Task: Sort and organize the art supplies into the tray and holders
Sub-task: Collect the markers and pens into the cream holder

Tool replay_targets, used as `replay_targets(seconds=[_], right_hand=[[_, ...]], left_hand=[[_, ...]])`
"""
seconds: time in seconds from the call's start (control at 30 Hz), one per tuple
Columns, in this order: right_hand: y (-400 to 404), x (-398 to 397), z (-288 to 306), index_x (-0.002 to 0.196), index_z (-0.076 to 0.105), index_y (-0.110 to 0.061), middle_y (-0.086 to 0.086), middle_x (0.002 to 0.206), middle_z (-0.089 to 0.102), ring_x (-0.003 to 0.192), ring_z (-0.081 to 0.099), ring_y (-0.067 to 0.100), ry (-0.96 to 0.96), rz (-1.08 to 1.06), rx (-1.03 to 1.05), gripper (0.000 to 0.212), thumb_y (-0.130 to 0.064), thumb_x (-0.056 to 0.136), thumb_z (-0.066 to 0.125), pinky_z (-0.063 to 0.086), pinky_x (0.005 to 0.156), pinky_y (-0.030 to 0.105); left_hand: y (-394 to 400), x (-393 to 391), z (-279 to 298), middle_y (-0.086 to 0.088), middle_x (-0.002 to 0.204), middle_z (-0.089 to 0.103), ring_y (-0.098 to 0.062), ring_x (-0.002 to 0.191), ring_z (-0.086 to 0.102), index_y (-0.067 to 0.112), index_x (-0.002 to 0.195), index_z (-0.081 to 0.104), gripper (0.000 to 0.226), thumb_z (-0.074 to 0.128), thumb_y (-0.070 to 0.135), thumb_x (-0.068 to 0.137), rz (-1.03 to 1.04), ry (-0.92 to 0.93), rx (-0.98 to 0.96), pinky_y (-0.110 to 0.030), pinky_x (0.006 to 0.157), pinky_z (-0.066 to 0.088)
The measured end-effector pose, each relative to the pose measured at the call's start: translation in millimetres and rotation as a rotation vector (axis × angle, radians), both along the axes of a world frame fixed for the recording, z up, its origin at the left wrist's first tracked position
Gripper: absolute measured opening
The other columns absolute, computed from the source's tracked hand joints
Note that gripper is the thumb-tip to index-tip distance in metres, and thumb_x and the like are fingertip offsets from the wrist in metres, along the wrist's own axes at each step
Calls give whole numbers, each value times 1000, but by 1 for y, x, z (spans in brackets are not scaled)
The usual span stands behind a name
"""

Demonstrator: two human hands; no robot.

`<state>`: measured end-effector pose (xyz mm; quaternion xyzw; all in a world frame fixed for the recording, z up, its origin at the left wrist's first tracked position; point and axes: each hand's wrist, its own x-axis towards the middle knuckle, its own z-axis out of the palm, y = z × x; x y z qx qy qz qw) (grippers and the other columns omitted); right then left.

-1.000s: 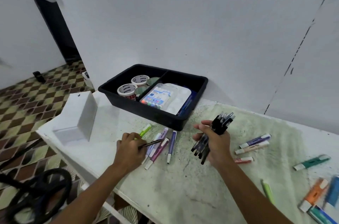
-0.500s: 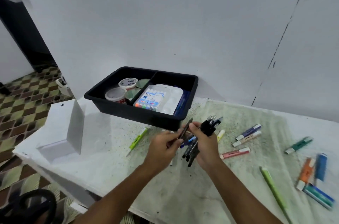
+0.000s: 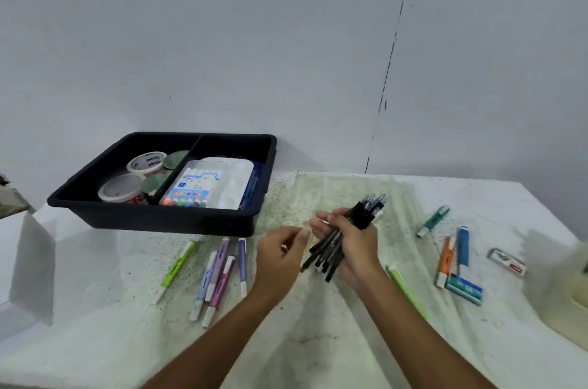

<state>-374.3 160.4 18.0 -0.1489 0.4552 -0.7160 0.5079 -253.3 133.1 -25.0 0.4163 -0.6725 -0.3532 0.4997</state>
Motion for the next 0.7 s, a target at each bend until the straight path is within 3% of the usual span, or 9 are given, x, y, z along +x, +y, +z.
replay_targets(seconds=[0.1,0.2,0.27,0.33,0.43,0.6,0.7], right_hand=[[4,-16,14,94,57,0,25,89,71,75,71,35,21,-24,-86,13,10,87,58,60,76,41],[9,-20,24,102,58,-2,22,89,72,75,71,35,95,-30,-168,19,8,86,60,59,70,38],[13,-17,22,110,58,-6,20,90,72,77,71,34,166,-37,-187,27,5,86,63,59,71,39],[15,-14,17,114,59,-10,18,89,73,78,72,33,224,-47,-167,32,2,84,67,58,77,41],[17,-19,14,111,61,-9,18,85,73,79,72,32,255,-59,-117,33,3,82,69,58,78,39],[26,-46,14,96,64,3,21,81,72,75,72,32,302,-44,-38,17,5,80,69,57,72,36],[34,-64,12,89,64,5,22,81,72,73,70,33,268,-78,-43,7,6,82,67,58,70,38]], left_hand=[[-2,-12,13,-7,74,62,-17,67,57,10,87,71,26,52,24,96,-83,385,641,-30,59,47],[-3,-25,18,-18,98,68,-29,89,64,5,110,64,48,40,45,97,-267,681,1042,-45,80,52],[4,-37,23,-21,118,64,-33,104,62,6,117,62,58,39,54,94,-390,828,1129,-49,94,45],[13,-52,29,-19,124,62,-33,114,59,7,123,61,65,35,59,93,-465,907,1169,-46,100,41],[19,-67,34,-18,122,64,-33,117,58,8,126,60,68,31,60,94,-447,912,1175,-43,97,44],[19,-88,28,-21,121,64,-33,109,61,8,128,57,71,25,61,95,-458,841,1186,-41,78,50],[24,-106,27,-20,123,63,-32,114,59,8,128,58,67,25,57,97,-570,815,1183,-44,90,47]])
